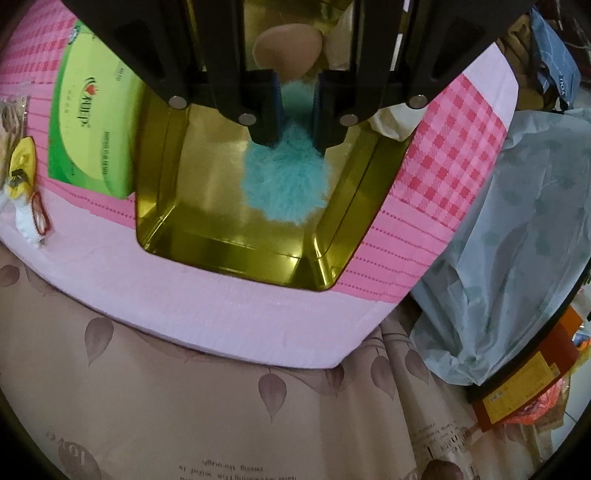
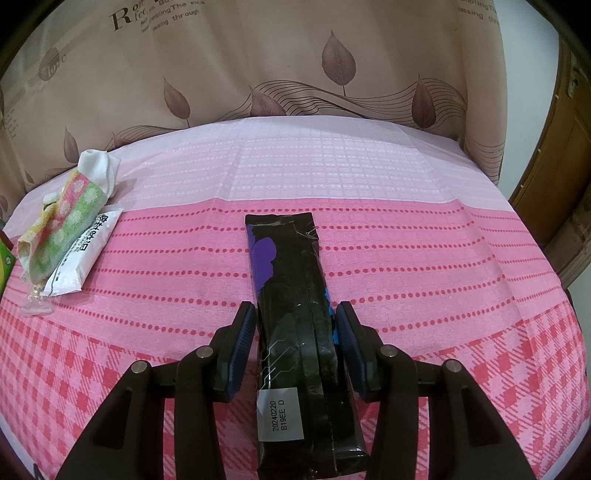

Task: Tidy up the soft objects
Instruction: 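Carry the teal scrunchie with the left gripper into the gold tray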

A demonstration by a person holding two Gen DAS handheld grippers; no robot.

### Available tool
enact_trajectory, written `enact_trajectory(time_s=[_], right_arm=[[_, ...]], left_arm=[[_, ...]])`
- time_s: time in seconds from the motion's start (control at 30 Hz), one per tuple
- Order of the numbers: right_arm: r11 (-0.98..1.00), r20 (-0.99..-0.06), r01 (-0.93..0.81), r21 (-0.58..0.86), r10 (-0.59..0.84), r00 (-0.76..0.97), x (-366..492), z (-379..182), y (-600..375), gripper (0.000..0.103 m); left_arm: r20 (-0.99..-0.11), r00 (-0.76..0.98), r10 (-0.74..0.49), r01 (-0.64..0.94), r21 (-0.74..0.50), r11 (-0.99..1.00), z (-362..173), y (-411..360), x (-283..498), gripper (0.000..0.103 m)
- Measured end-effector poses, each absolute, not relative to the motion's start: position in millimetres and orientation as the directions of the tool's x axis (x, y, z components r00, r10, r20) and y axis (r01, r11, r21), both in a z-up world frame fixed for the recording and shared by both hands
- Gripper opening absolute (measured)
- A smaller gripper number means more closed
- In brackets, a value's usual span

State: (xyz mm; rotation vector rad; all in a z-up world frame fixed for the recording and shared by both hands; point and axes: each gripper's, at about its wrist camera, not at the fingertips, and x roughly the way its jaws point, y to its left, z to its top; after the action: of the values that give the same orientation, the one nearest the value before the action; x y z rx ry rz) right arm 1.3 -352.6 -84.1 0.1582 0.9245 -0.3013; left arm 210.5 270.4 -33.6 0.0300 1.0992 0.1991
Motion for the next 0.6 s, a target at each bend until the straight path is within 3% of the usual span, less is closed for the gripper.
enact_trajectory(time_s=[0.43, 0.6], right_arm=[[0.947, -0.804, 0.321, -0.003, -0.194, 0.563, 1, -85, -353, 0.044], [0.947, -0.804, 0.321, -0.005, -0.195, 0.562, 1, -85, -354, 0.043]], left_arm=[[-0.903, 0.398, 0.16, -0.161, 0.103, 0.982, -55, 287, 218, 0.016], [-0.909, 0.388, 0.153, -0.164, 0.095, 0.982, -55, 292, 217, 0.029]])
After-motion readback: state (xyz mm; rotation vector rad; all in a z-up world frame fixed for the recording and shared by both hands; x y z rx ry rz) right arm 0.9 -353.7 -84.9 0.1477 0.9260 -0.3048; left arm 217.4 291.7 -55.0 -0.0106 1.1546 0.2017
